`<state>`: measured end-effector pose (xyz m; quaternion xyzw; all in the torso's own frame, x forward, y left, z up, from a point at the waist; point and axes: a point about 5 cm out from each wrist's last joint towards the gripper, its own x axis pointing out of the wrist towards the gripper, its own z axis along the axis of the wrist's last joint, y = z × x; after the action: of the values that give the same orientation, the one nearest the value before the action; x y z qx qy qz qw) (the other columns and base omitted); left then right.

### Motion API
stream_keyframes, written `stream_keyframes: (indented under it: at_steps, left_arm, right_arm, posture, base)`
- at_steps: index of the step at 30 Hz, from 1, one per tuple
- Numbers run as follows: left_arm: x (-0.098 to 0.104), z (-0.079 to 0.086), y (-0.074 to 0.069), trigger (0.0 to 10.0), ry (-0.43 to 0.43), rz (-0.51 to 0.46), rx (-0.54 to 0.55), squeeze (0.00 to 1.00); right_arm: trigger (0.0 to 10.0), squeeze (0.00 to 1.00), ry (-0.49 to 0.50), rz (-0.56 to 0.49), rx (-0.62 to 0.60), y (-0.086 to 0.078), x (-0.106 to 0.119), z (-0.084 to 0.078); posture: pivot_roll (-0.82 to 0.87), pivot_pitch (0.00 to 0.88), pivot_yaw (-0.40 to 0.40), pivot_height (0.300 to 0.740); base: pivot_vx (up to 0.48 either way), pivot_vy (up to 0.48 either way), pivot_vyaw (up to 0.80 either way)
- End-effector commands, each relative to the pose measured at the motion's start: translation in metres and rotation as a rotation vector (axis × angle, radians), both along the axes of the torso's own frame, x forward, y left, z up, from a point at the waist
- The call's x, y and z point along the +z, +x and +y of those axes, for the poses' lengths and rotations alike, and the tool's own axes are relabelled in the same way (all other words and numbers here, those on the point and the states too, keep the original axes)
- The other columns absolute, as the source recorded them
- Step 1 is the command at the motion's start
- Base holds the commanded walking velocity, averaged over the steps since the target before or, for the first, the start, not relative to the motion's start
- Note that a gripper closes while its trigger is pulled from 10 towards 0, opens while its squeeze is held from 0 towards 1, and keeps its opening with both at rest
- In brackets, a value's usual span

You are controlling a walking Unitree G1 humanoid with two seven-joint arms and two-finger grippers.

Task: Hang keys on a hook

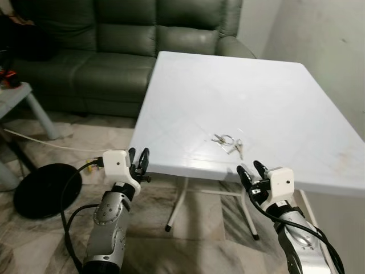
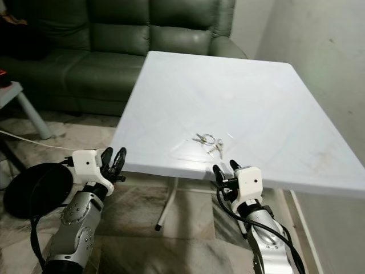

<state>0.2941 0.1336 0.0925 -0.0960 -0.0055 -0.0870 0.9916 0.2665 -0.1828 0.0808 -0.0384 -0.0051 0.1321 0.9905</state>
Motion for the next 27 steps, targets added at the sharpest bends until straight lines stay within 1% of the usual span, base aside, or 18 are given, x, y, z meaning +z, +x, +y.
stream_keyframes:
  at_steps: [1,2,5,14,16,19,24,27]
  left_arm:
    - [-0.0002,0.0000,0.0006,10.0,0.010,0.011,0.003,0.00]
    - [-0.0003,-0.0004,0.0005,10.0,0.010,0.013,0.000,0.00]
    - [-0.0022,-0.0015,0.0004,10.0,0.026,0.028,0.003,0.00]
    - [-0.0046,-0.0026,-0.0014,10.0,0.032,0.040,-0.001,0.00]
    - [-0.0051,-0.0033,-0.0019,10.0,0.021,0.046,-0.013,0.00]
    - [-0.0055,-0.0038,-0.0026,10.0,0.014,0.049,-0.013,0.00]
    - [-0.0072,-0.0047,-0.0043,10.0,0.031,0.056,-0.011,0.00]
    - [-0.0077,-0.0080,-0.0055,10.0,0.041,0.058,-0.042,0.00]
  right_arm:
    - [10.0,0.00,0.002,-0.021,0.002,0.0011,0.0063,0.0003]
    - [10.0,0.00,0.003,-0.020,0.002,0.0010,0.0063,0.0002]
    - [10.0,0.00,0.037,-0.017,-0.001,0.0002,0.0059,-0.0005]
    - [10.0,0.00,0.040,-0.006,-0.007,-0.0020,0.0049,0.0000]
    - [10.0,0.00,0.046,0.004,-0.025,-0.0008,0.0048,-0.0012]
    - [10.0,0.00,0.040,0.005,-0.032,0.0001,0.0056,-0.0019]
    - [10.0,0.00,0.018,0.022,-0.078,0.0038,0.0063,-0.0023]
    - [10.0,0.00,-0.005,0.029,-0.103,0.0064,0.0067,-0.0015]
  posture:
    - [0.08,0.000,-0.067,0.740]
    - [0.08,0.000,-0.067,0.740]
    - [0.08,0.000,-0.066,0.740]
    - [0.08,0.000,-0.068,0.740]
    - [0.08,0.000,-0.069,0.740]
    - [0.08,0.000,-0.069,0.740]
    - [0.08,0.000,-0.071,0.740]
    - [0.08,0.000,-0.074,0.740]
  base:
    - [0.000,0.000,0.79]
    - [0.000,0.000,0.79]
    - [0.000,0.000,0.00]
    - [0.000,0.000,0.00]
    - [0.000,0.000,0.00]
    - [0.000,0.000,0.00]
    - [0.000,0.000,0.00]
    - [0.000,0.000,0.00]
